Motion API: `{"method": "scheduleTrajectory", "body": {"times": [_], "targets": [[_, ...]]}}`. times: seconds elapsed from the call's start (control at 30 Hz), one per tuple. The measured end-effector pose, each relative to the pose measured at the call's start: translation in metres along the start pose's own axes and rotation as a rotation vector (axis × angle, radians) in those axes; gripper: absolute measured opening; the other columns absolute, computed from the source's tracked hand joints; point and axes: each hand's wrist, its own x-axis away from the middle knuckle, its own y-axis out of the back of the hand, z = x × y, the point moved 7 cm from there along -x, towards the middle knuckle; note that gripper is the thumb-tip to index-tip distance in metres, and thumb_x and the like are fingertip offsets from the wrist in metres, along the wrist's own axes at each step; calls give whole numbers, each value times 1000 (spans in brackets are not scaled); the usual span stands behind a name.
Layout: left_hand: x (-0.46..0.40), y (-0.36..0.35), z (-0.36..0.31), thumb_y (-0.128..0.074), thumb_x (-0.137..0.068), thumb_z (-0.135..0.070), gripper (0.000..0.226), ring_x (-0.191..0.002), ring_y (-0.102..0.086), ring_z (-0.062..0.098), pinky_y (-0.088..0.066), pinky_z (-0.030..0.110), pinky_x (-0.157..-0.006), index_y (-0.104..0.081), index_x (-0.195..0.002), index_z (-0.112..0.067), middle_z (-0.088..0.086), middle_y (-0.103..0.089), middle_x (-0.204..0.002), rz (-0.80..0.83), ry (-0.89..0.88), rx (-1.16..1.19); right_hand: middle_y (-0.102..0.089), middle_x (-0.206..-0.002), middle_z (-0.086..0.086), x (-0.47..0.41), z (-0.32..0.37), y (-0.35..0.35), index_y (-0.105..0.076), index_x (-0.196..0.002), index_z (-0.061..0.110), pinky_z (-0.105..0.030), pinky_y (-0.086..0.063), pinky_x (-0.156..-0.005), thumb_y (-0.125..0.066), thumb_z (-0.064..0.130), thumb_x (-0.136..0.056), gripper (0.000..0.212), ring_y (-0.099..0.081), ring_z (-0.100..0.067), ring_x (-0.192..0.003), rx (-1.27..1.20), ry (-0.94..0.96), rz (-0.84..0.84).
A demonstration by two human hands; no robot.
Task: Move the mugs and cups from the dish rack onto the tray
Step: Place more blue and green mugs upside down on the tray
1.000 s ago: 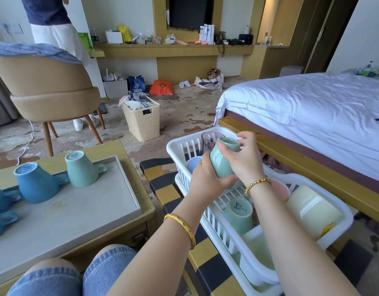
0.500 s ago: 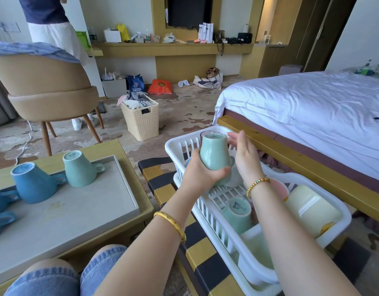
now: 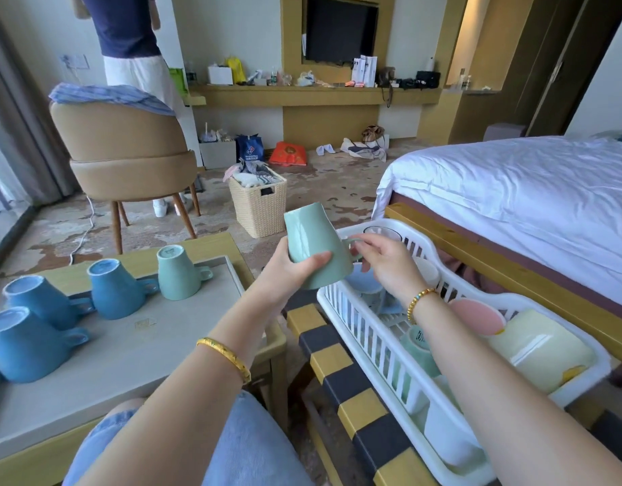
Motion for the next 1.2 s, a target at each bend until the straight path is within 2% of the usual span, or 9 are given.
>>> {"method": "scheduleTrajectory", "body": {"times": [0.1,0.17,0.33,0.43,0.53,0.63,0.77,0.87,1.2], "targets": [[14,35,-3,-72,-75,-34,67,-102,-62,18,-53,25,-72,-36,-129,-18,8,-58,-119,-53,-5,30,-57,-52,12,-5,20,-29,-67,-106,15,-6,-37,-48,-50,21,-95,21,-49,3,-45,30,2,57],[23,64,-5,-68,-77,-38,61,-98,-62,14,-52,21,-68,-36,-126,-22,4,-59,-115,-153,-1,38,-61,-53,18,-7,32,-58,-65,-109,14,-3,-35,-42,-51,20,-94,21,-50,6,-42,-1,-6,98],[52,152,2,-67,-75,-50,41,-90,-61,9,-46,21,-63,-50,-105,-27,-6,-62,-99,-436,52,-103,-67,-88,4,-2,48,-150,-63,-109,11,-9,-38,-39,-49,16,-95,20,-61,-3,-64,-78,-34,248],[71,206,20,-69,-74,-48,42,-90,-59,9,-46,23,-66,-50,-106,-27,-6,-62,-99,-552,87,-159,-67,-100,3,6,46,-209,-59,-118,13,-12,-42,-43,-50,19,-95,26,-64,-5,-76,-47,-35,357],[88,244,39,-71,-74,-45,47,-94,-57,11,-46,24,-69,-47,-111,-29,-8,-59,-101,-583,126,-231,-65,-95,10,10,37,-263,-59,-114,17,-11,-48,-49,-50,21,-95,21,-60,3,-75,-4,-53,447],[95,271,52,-74,-74,-37,55,-100,-57,15,-47,31,-82,-47,-121,-26,-6,-60,-109,-599,126,-350,-68,-103,2,10,22,-307,-61,-108,14,-22,-48,-69,-53,18,-93,17,-61,-8,-90,3,-84,483],[95,292,65,-77,-73,-31,59,-101,-59,15,-50,34,-87,-47,-124,-25,-5,-61,-112,-588,118,-440,-68,-112,-4,4,8,-343,-67,-109,12,-25,-45,-83,-59,18,-89,23,-62,-19,-101,103,-65,428],[96,307,78,-78,-72,-29,59,-102,-60,16,-51,38,-89,-48,-123,-24,-2,-62,-113,-627,157,-422,-59,-107,-6,-3,2,-363,-69,-108,15,-26,-43,-82,-61,23,-87,24,-59,-22,-99,249,-16,417],[77,332,100,-78,-71,-23,61,-106,-56,15,-47,32,-92,-47,-123,-23,-3,-60,-116,-584,225,-498,-68,-115,-3,-17,-18,-393,-68,-112,17,-28,-45,-87,-62,24,-86,27,-61,-22,-108,377,11,404]]}}
